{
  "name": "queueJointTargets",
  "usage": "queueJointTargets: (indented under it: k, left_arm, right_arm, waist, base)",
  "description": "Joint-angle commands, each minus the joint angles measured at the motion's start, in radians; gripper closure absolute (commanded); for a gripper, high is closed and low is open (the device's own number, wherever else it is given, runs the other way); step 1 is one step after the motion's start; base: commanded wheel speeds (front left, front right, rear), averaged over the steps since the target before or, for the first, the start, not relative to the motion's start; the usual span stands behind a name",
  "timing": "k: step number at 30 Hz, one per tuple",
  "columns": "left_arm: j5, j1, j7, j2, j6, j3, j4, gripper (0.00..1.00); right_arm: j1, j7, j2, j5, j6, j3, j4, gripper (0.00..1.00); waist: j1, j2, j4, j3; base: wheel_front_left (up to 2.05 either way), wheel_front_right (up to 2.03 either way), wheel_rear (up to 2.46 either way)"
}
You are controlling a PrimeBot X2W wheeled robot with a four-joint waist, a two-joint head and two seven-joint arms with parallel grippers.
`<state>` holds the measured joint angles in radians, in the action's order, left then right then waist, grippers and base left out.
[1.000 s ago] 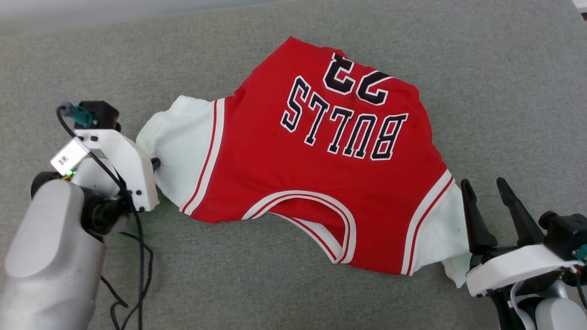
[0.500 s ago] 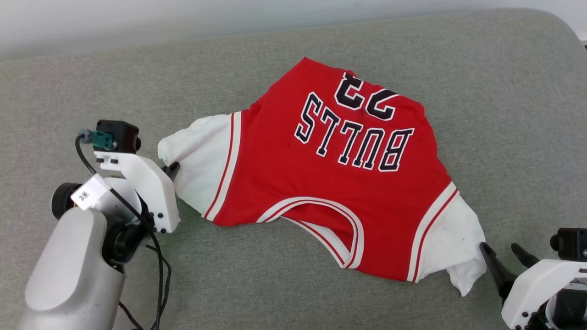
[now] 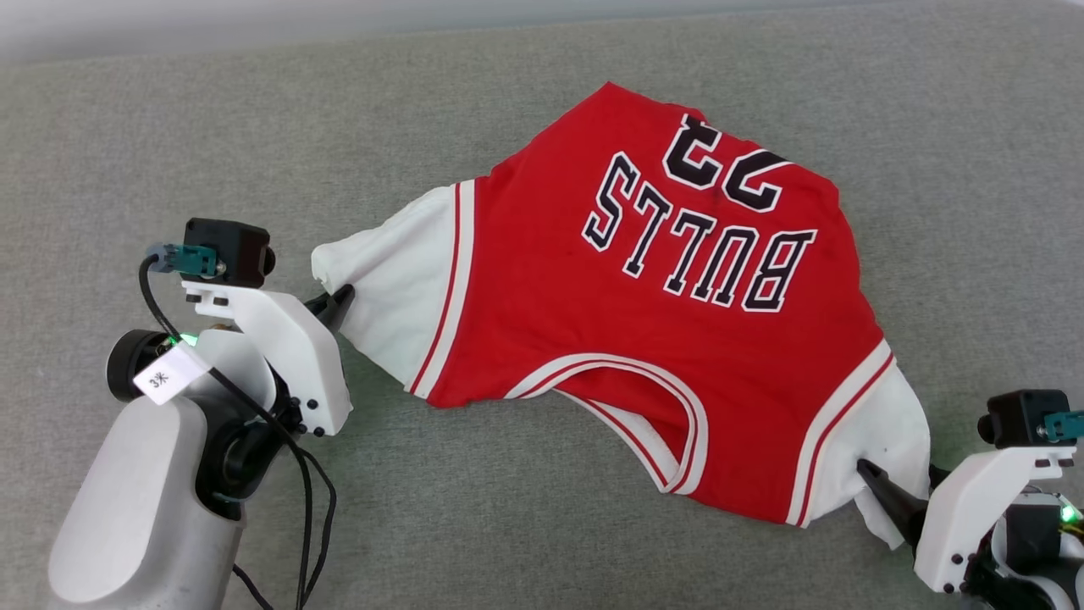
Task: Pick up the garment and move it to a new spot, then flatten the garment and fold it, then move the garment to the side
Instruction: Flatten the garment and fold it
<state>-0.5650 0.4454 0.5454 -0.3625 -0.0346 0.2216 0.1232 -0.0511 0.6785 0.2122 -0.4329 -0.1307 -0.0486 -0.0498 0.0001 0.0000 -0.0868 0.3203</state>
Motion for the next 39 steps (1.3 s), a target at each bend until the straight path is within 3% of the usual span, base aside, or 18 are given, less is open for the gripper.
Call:
queueJointTargets:
  k: [1,2,3,4,5,11,20,26,32,39]
  left_arm:
    - [-0.002,-0.008,-0.005,0.001,0.003,-0.001,-0.006,1.0]
    - [-0.002,-0.01,-0.008,0.002,0.003,-0.001,-0.006,1.0]
    - [-0.003,-0.011,-0.011,0.003,0.004,0.0,-0.006,1.0]
    - [-0.004,-0.012,-0.012,0.004,0.003,0.001,-0.005,1.0]
    - [-0.005,-0.014,-0.015,0.005,0.003,0.002,-0.002,1.0]
    - [0.0,-0.034,-0.049,0.002,0.002,0.0,0.002,1.0]
    - [0.022,-0.053,-0.116,-0.019,0.038,-0.038,-0.105,1.0]
    - [0.041,-0.003,-0.18,-0.032,0.066,-0.088,-0.187,1.0]
    - [0.053,0.134,-0.261,-0.027,0.059,-0.117,-0.179,1.0]
    - [0.092,0.363,-0.362,-0.029,0.026,-0.11,-0.01,1.0]
  right_arm:
    - [0.001,0.021,-0.014,-0.006,0.0,0.035,-0.043,0.05]
    - [0.0,0.026,-0.018,-0.016,0.0,0.043,-0.06,0.51]
    - [0.0,0.041,-0.023,-0.024,-0.002,0.051,-0.08,0.69]
    - [0.001,0.048,-0.021,-0.027,-0.002,0.057,-0.094,0.97]
    - [0.005,0.053,-0.021,-0.036,-0.002,0.061,-0.105,1.0]
    - [-0.015,0.011,0.028,-0.019,0.001,0.02,-0.068,1.0]
    - [-0.043,-0.039,0.101,0.054,0.001,-0.059,0.167,1.0]
    - [-0.134,-0.076,0.133,0.093,0.001,-0.089,0.246,1.0]
    - [-0.307,-0.111,0.144,0.109,0.001,-0.076,0.225,1.0]
    - [-0.563,-0.184,0.158,0.127,0.001,-0.033,0.098,1.0]
  waist:
    - [-0.0001,0.0,0.009,0.005]
    - [-0.0001,0.0,0.011,0.005]
    - [-0.0001,0.0,0.013,0.004]
    - [-0.0001,0.0,0.015,0.001]
    - [-0.0001,0.0,0.017,-0.004]
    - [-0.0001,0.0,0.022,-0.056]
    - [-0.0001,0.0,0.038,-0.159]
    - [-0.0001,0.0,0.06,-0.19]
    - [-0.0001,0.0,0.081,-0.166]
    - [-0.0001,0.0,0.088,-0.105]
  base:
    - [0.0,0.0,0.0]
    - [0.0,0.0,0.0]
    - [0.0,0.0,0.0]
    - [0.0,0.0,0.0]
    - [0.0,0.0,0.0]
    - [0.0,0.0,0.0]
    - [0.0,0.0,0.0]
    - [0.0,0.0,0.0]
    - [0.0,0.0,0.0]
    - [0.0,0.0,0.0]
